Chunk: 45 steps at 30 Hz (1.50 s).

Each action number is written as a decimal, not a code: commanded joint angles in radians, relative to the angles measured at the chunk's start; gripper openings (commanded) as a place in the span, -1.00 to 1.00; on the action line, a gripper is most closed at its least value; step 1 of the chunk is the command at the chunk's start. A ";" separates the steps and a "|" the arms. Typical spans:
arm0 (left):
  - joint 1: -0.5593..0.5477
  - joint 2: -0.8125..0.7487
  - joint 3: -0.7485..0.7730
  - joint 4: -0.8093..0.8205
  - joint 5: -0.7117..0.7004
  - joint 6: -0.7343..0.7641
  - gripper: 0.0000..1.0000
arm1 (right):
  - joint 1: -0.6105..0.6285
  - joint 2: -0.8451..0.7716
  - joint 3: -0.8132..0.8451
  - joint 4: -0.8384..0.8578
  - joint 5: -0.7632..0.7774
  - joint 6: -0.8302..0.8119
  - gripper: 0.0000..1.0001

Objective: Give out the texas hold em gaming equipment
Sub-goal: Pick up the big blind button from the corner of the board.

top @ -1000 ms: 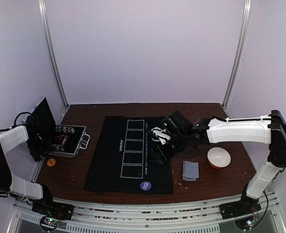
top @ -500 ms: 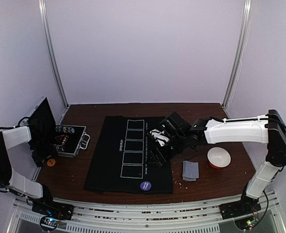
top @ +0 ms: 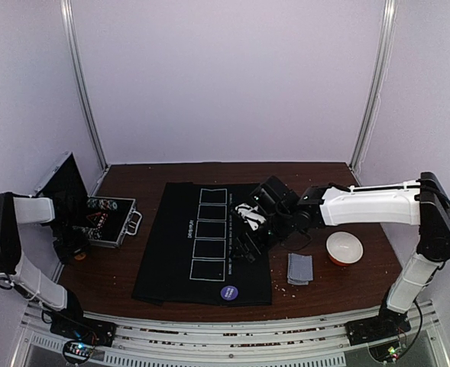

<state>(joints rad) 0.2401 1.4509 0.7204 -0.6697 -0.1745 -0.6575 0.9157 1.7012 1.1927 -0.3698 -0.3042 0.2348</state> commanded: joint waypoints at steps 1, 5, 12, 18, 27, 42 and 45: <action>-0.003 0.042 -0.007 0.105 0.026 0.040 0.37 | -0.008 0.022 0.035 -0.024 -0.015 0.000 0.75; -0.003 0.051 0.012 0.123 0.035 0.064 0.41 | -0.008 0.028 0.041 -0.029 -0.019 0.004 0.75; -0.002 0.057 0.027 0.160 0.008 0.090 0.50 | -0.008 0.031 0.047 -0.029 -0.026 0.015 0.74; -0.002 0.093 0.016 0.168 0.039 0.090 0.25 | -0.008 0.027 0.048 -0.038 -0.026 0.018 0.74; -0.003 0.034 -0.061 0.161 0.118 0.079 0.02 | -0.007 0.027 0.054 -0.042 -0.027 0.025 0.73; -0.205 -0.041 -0.122 0.066 0.228 -0.042 -0.03 | -0.007 0.021 0.070 -0.052 -0.029 0.043 0.72; -0.288 -0.061 -0.132 0.039 0.241 -0.081 -0.03 | -0.007 0.021 0.073 -0.053 -0.033 0.046 0.72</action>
<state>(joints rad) 0.0536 1.3937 0.6411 -0.5152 -0.0811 -0.6537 0.9131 1.7226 1.2400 -0.3962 -0.3237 0.2691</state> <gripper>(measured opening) 0.491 0.862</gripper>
